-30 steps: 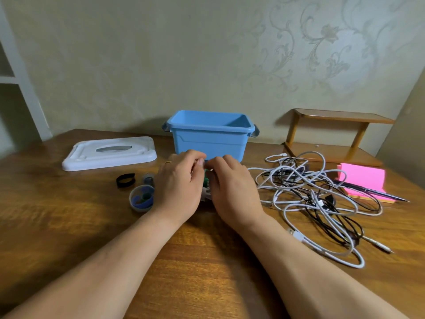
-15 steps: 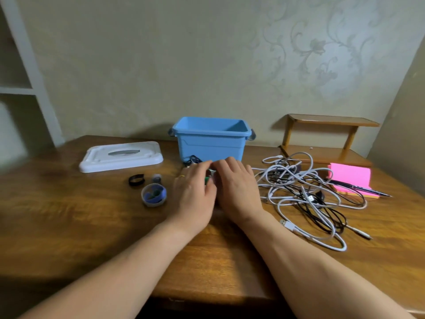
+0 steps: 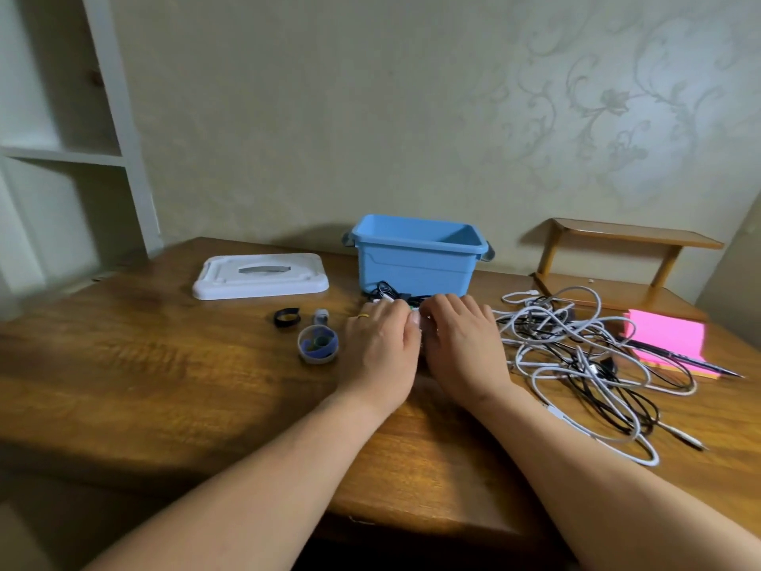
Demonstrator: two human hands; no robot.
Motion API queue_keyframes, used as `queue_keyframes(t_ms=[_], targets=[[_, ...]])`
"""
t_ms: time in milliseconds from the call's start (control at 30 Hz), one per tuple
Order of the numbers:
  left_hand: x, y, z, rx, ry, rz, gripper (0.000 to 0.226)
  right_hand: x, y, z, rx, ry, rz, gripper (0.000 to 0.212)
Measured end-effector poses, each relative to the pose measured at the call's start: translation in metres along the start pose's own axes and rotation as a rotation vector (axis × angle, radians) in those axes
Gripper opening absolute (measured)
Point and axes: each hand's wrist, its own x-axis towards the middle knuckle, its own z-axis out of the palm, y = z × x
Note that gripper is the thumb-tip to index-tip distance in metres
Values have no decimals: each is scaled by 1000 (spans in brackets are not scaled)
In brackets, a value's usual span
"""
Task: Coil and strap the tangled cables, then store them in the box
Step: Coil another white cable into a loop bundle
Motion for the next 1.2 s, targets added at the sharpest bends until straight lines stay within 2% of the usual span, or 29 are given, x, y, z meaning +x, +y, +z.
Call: queue_keyframes(t_ms=[200,467,633,800,867,933,1033,1200], targets=[[-1,-3,5,-54,12,9,16,-12,-3,-3,69,-15,49,5],[1,-10,9,-100,33,33,27,-13,-3,-2,116,-1,127,6],[1,-10,10,-105,44,36,8,-13,-3,-2,126,-11,144,14],[-1,-8,9,-94,46,75,26,-13,-1,-1,129,-15,165,16],[-1,-7,9,-82,37,77,21,-13,-2,-2,123,-16,159,12],[0,-7,8,-82,14,72,3,-14,-1,-2,113,-20,144,12],[1,-4,8,-64,-14,57,15,-14,-1,-3,103,-28,144,18],[1,-4,9,-32,-16,51,9,-13,-2,-5,121,-47,131,19]])
